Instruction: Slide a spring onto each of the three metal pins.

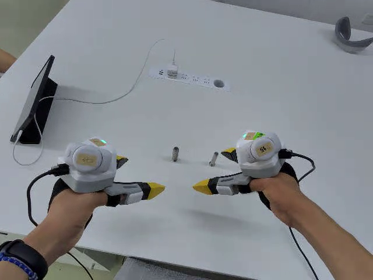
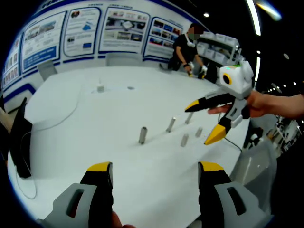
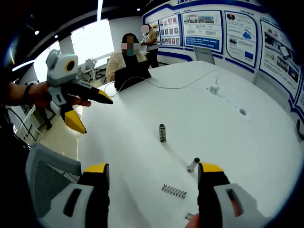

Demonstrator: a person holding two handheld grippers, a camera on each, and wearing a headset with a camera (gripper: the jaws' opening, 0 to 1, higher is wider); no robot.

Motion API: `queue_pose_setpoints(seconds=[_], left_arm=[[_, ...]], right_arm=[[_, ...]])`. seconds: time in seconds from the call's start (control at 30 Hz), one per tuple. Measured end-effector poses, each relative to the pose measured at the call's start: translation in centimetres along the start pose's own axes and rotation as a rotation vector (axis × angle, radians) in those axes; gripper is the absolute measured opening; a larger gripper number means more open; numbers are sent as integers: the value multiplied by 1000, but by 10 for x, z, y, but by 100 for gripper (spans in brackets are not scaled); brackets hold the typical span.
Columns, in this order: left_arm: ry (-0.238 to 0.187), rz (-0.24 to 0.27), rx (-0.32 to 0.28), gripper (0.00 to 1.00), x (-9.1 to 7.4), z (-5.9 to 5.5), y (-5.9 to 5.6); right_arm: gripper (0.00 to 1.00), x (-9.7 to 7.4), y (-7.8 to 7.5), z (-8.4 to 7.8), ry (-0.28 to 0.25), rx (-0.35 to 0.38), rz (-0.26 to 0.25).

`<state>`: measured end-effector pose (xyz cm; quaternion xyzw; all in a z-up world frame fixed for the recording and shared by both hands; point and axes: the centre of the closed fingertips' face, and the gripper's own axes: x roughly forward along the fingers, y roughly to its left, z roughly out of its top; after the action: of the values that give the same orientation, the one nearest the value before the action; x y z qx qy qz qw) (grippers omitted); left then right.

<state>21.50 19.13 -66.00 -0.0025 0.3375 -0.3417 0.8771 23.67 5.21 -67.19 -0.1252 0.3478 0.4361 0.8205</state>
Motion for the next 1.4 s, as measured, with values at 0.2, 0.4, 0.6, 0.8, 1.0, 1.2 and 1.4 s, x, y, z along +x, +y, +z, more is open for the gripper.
queue_pose_setpoints(seconds=[0.2, 0.4, 0.6, 0.8, 1.0, 1.2, 1.4], left_arm=[[-1, 0, -6, 75, 3, 1, -3], [7, -10, 1, 75, 6, 2, -12], [9, -11, 1, 76, 11, 5, -14], [15, -15, 3, 76, 14, 5, -19], [25, -24, 10, 76, 18, 5, -25], [25, -34, 18, 77, 22, 9, -30], [33, -45, 34, 77, 28, 11, -35]], right_arm=[[79, -16, -7, -6, -44, 52, -34], [80, -28, -14, -20, -53, 91, -64], [82, -38, -18, -37, -47, 120, -78], [83, -49, -20, -49, -60, 159, -92], [84, -58, -22, -56, -75, 185, -100], [86, -63, -26, -58, -93, 207, -108], [87, -67, -26, -62, -94, 217, -116]])
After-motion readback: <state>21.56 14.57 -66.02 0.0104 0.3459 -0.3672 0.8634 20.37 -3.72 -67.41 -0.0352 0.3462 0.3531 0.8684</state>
